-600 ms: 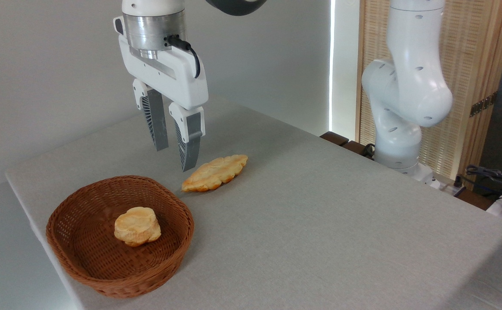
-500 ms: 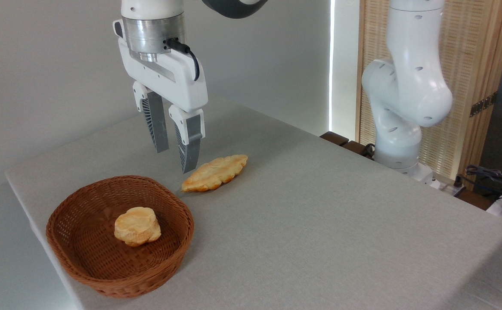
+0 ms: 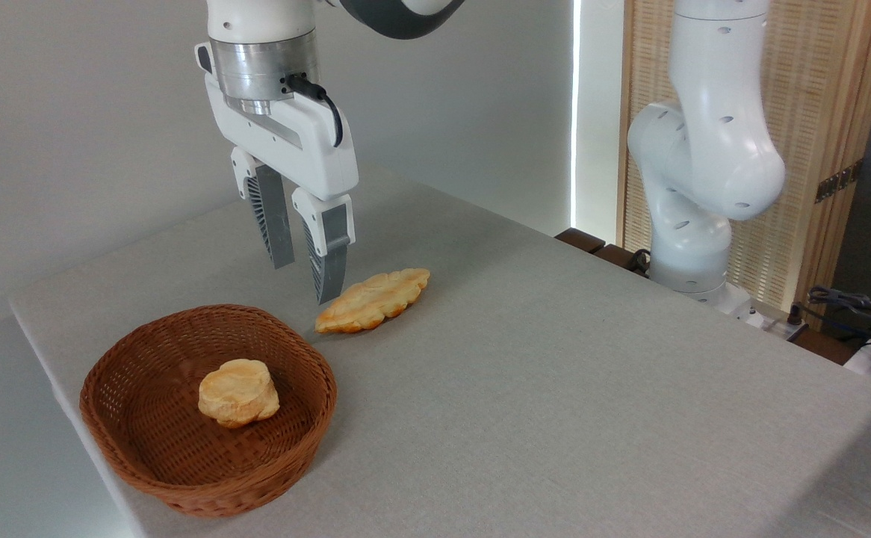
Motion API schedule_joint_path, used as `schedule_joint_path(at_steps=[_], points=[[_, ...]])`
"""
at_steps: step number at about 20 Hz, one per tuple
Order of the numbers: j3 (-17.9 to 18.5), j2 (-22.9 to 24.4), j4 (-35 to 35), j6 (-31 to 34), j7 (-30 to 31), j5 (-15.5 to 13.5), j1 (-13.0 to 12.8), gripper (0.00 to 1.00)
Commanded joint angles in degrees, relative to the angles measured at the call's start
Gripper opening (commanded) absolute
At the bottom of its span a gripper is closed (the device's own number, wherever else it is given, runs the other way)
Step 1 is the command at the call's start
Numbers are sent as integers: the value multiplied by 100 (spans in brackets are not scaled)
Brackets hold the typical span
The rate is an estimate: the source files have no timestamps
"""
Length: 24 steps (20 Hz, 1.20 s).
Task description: Put bread into the basket
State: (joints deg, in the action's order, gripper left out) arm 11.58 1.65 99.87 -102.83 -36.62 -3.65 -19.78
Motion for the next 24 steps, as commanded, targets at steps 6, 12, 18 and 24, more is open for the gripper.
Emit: schedule_joint_path(at_steps=[6,12,18,24], points=[[-7,-147,-82,141,59,-4,-70,100],[-50,-402,-21,53,15,5,-140,100],[-445,-358,761,-176,85,-83,-307,100],[-841,-323,1280,-176,129,-513,-334,100]])
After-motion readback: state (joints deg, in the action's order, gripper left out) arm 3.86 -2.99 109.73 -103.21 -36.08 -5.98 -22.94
